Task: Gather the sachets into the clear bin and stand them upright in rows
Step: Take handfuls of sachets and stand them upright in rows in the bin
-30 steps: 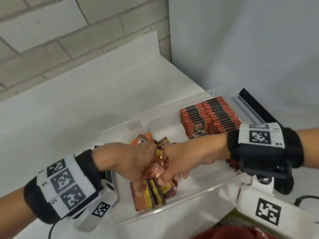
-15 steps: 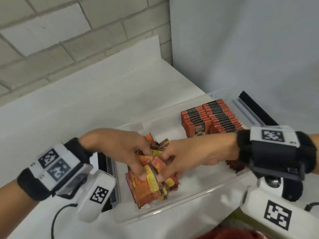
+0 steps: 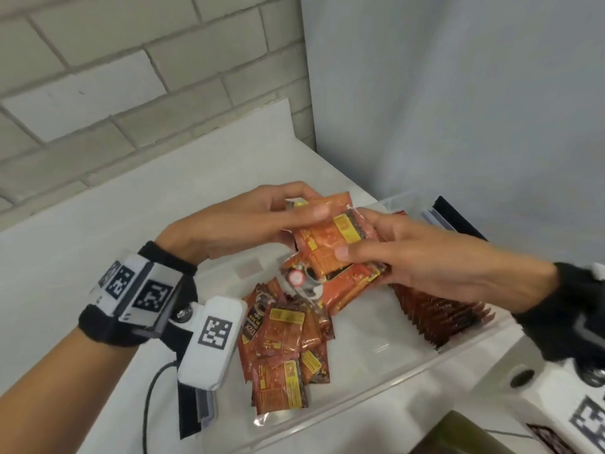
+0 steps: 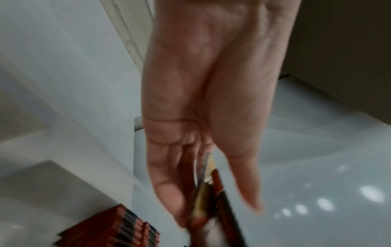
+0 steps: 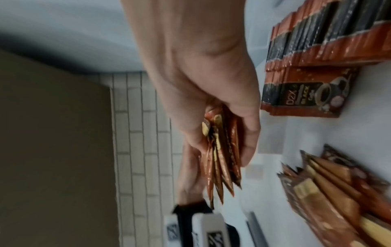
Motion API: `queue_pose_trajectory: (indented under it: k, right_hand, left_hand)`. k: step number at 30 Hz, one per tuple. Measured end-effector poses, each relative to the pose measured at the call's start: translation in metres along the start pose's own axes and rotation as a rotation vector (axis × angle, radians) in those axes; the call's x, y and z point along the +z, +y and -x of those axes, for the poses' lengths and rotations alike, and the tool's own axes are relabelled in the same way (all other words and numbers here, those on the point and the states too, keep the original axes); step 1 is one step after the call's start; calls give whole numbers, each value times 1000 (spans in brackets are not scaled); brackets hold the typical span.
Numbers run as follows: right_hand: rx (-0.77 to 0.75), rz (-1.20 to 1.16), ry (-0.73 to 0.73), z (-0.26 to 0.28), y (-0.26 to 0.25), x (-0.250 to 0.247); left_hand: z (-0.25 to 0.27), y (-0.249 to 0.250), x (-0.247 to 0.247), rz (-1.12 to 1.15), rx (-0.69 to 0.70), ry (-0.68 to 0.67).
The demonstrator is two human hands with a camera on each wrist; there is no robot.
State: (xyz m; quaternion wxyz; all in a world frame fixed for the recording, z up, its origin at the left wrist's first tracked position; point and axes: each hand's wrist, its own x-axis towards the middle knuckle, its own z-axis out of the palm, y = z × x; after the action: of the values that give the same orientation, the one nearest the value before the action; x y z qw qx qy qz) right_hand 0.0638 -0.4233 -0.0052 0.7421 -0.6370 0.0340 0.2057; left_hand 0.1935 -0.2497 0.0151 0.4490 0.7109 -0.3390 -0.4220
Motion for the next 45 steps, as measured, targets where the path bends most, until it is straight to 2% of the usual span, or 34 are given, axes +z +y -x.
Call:
queue_pose_trajectory:
  k: [3, 7, 10, 14, 18, 21, 24, 26, 27, 31, 34, 37, 42, 45]
  right_hand:
    - [-117, -286, 160, 7, -12, -16]
    - [-286, -621, 276, 9, -14, -20]
    - [-342, -609, 263, 5, -7, -16]
    - [-369, -553, 241, 2, -2, -12]
    - [-331, -461, 239, 5, 1, -12]
    - [-205, -218, 350, 6, 3, -15]
    - [-94, 31, 596, 8, 4, -19]
    - [-130, 67, 743, 10, 5, -24]
    - [-172, 75, 767, 11, 6, -27]
    - [-200, 102, 662, 13, 8, -38]
    - [-192, -73, 597, 14, 13, -45]
    - [-171, -157, 574, 16, 17, -49]
    - [-160, -206, 571, 15, 26, -51]
    - [-138, -228, 579, 16, 27, -53]
  left_hand:
    - [-11, 2, 7, 143, 150, 43]
    - [-27, 3, 28, 40, 283, -72]
    - [-38, 10, 53, 101, 308, -61]
    - [-49, 13, 66, 413, 366, 60]
    - [-55, 9, 70, 611, 428, 42]
    - [-58, 5, 75, 717, 377, 105]
    - [-60, -4, 77, 844, 274, 226]
    - [-62, -9, 77, 811, 227, 257]
    - [-63, -10, 77, 769, 209, 262]
    - [-65, -16, 74, 652, 135, 259]
    - [-67, -20, 73, 634, 81, 258]
    - [-66, -21, 72, 584, 38, 265]
    - [-64, -23, 73, 477, 49, 203]
    - [-66, -24, 72, 456, 59, 243]
